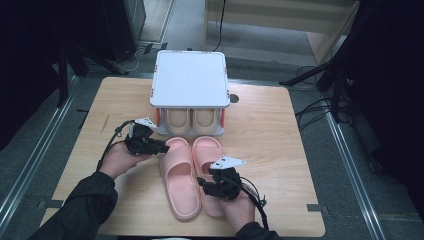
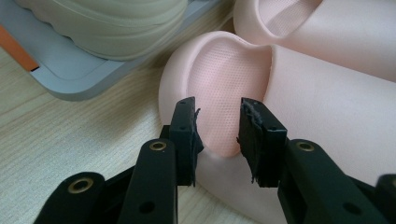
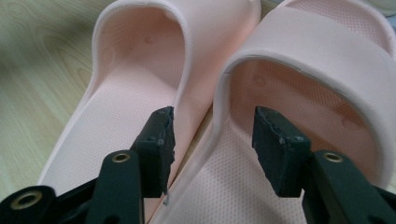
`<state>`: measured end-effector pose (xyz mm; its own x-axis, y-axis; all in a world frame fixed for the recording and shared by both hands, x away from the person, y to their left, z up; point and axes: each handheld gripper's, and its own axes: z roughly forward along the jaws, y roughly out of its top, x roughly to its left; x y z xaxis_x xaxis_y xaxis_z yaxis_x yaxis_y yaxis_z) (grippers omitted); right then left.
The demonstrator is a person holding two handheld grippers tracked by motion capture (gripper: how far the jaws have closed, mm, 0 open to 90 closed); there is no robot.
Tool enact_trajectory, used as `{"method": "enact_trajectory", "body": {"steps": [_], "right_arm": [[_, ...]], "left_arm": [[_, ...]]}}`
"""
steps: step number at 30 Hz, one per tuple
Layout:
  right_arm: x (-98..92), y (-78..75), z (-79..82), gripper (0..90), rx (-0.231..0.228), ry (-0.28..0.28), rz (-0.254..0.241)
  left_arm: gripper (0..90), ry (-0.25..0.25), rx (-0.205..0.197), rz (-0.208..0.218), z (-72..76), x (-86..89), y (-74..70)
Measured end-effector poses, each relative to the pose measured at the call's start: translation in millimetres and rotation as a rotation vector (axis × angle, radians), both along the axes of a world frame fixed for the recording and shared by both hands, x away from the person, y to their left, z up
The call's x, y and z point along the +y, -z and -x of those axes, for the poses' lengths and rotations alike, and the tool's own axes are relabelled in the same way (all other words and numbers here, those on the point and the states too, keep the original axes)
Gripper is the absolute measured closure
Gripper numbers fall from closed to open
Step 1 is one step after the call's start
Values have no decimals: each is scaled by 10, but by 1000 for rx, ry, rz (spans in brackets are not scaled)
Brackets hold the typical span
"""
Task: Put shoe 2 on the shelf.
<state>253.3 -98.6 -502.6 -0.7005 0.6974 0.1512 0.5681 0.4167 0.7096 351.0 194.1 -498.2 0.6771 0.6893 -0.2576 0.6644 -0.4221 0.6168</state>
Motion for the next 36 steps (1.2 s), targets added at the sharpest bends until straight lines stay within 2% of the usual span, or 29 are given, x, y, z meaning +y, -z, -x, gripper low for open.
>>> {"method": "enact_trajectory", "body": {"steps": [4, 7, 11, 16, 22, 25, 30, 36], "right_arm": [[43, 36, -54, 469, -12, 10, 7], [85, 70, -89, 451, 6, 16, -7], [150, 97, -107, 432, 3, 13, -7], [215, 108, -131, 410, -12, 15, 20], [317, 94, -182, 392, -11, 39, 14], [403, 90, -199, 390, -35, 71, 52], [461, 92, -239, 430, -36, 113, 34], [486, 89, -252, 485, -53, 124, 60]], "left_arm": [[665, -4, -1, 4, 6, -3, 4], [666, -5, 8, 11, 12, -2, 7], [665, 5, 7, 8, 28, -18, 2], [662, 8, 7, 4, 37, -25, -1], [651, 5, 7, 4, 35, -24, -1], [651, 5, 6, 4, 36, -25, -1], [651, -1, 7, 7, 39, -28, 0], [650, 1, 8, 6, 38, -25, 0]]}}
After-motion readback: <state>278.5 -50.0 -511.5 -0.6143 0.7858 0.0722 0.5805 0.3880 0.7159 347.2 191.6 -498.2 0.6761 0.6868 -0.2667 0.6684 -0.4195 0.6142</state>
